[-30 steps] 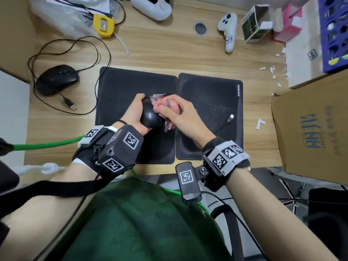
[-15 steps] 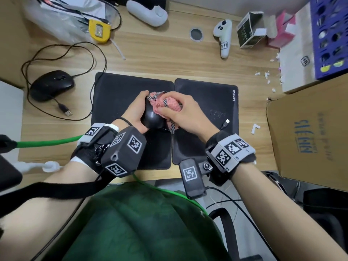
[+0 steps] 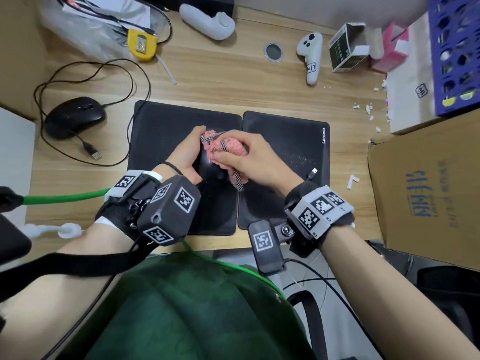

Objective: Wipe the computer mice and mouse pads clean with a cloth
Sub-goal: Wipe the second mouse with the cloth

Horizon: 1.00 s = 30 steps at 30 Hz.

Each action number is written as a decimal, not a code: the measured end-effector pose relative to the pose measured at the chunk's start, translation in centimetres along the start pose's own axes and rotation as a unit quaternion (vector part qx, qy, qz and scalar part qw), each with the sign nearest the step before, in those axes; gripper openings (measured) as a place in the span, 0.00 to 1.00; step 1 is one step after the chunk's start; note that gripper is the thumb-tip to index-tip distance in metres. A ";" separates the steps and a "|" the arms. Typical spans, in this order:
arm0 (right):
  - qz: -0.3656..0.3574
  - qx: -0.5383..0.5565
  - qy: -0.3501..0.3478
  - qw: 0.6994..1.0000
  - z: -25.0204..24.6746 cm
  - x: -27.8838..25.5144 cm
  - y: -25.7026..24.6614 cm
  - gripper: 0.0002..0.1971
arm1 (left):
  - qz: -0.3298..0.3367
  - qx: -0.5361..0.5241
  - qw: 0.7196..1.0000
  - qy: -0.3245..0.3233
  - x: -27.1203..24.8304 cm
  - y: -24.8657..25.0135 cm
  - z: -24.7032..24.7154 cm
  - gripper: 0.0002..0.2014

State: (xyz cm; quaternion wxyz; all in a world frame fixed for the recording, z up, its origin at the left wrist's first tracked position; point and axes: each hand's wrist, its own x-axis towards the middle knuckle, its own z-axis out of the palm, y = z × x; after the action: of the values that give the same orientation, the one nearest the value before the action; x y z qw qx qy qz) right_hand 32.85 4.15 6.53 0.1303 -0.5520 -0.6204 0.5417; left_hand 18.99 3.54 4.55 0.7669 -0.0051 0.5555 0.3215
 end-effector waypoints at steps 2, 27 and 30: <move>0.003 0.020 0.044 0.999 -0.7 0.6 0.2 0.09 | 0.012 0.013 0.999 -0.034 -0.4 -0.2 0.1 0.20; -0.060 -0.108 0.045 0.991 -0.1 0.4 -2.2 0.16 | -0.016 -0.064 0.990 -0.122 -1.4 0.8 -0.3 0.21; -0.050 -0.113 0.068 0.990 -0.2 1.9 -2.3 0.16 | -0.001 -0.081 0.987 -0.136 -2.0 0.7 -0.6 0.19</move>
State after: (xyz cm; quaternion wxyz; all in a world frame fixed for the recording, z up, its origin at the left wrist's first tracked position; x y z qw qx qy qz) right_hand 31.08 6.31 7.62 0.1358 -0.5671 -0.6938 0.4226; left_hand 17.75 2.92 6.33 0.8325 -0.0237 0.4186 0.3623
